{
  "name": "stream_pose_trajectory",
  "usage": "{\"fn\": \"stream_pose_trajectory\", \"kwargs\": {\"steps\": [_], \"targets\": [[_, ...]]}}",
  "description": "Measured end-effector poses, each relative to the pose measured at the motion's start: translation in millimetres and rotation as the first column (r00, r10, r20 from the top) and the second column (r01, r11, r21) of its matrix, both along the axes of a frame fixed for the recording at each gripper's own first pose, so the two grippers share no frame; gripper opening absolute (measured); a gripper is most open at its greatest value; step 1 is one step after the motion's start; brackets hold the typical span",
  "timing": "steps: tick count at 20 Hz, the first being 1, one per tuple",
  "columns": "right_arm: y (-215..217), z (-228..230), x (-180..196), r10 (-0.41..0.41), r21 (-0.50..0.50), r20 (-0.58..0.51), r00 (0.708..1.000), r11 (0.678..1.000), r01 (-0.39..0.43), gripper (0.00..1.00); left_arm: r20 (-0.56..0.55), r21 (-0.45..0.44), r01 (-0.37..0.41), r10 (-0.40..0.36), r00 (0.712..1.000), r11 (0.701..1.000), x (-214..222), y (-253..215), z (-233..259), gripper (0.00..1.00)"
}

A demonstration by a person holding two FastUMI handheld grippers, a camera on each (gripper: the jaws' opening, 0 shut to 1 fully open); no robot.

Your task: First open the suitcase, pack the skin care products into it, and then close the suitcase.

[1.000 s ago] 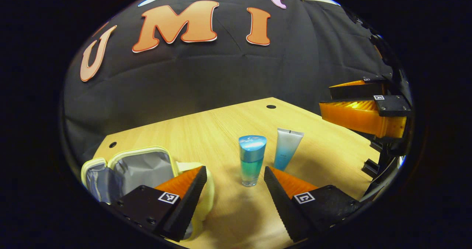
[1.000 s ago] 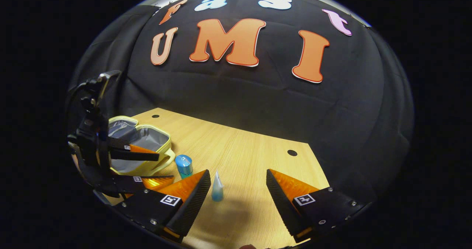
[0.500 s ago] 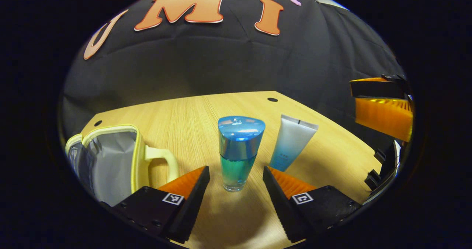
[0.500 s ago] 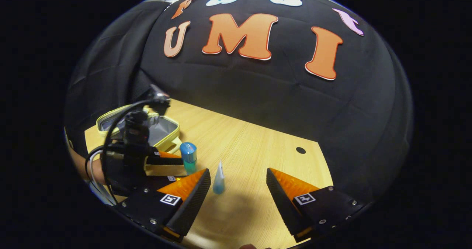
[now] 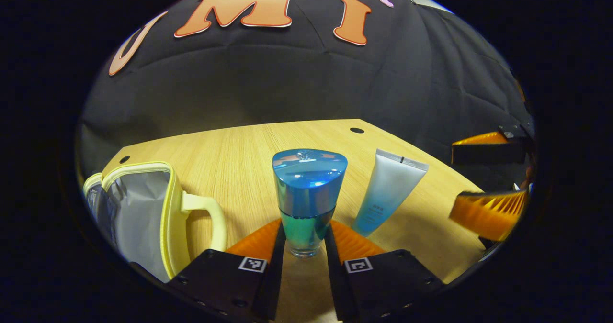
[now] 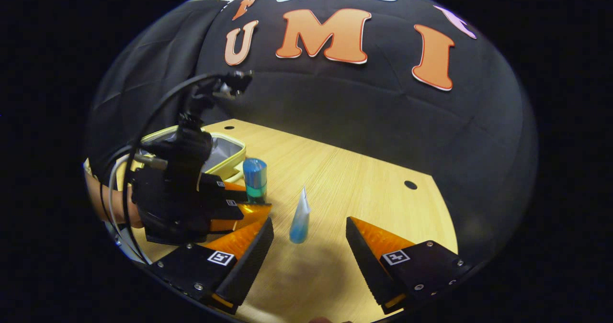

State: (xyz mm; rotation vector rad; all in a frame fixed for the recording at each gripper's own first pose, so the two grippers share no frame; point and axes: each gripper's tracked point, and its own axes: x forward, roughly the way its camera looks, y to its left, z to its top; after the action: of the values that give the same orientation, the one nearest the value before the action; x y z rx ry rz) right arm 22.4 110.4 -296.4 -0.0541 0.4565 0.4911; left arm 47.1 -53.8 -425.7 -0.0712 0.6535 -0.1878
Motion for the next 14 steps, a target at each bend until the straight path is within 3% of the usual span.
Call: {"fn": "stream_pose_trajectory", "kwargs": {"steps": [3, 9, 14], "targets": [[4, -23, 9, 0.010, -0.036, -0.011, 1.000, 0.999, -0.011, 0.96, 0.050, 0.018, -0.018, 0.018, 0.999, 1.000, -1, 9, 24, 0.41], [28, -46, 27, 0.077, -0.013, -0.045, 0.996, 0.997, -0.078, 0.96, 0.095, -0.023, -0.165, 0.167, 0.981, 0.986, -5, 51, 85, 0.41], [43, -69, 34, 0.116, -0.038, -0.070, 0.991, 0.992, -0.119, 0.76, 0.126, 0.039, -0.248, 0.241, 0.962, 0.968, -21, 96, 115, 0.41]]}}
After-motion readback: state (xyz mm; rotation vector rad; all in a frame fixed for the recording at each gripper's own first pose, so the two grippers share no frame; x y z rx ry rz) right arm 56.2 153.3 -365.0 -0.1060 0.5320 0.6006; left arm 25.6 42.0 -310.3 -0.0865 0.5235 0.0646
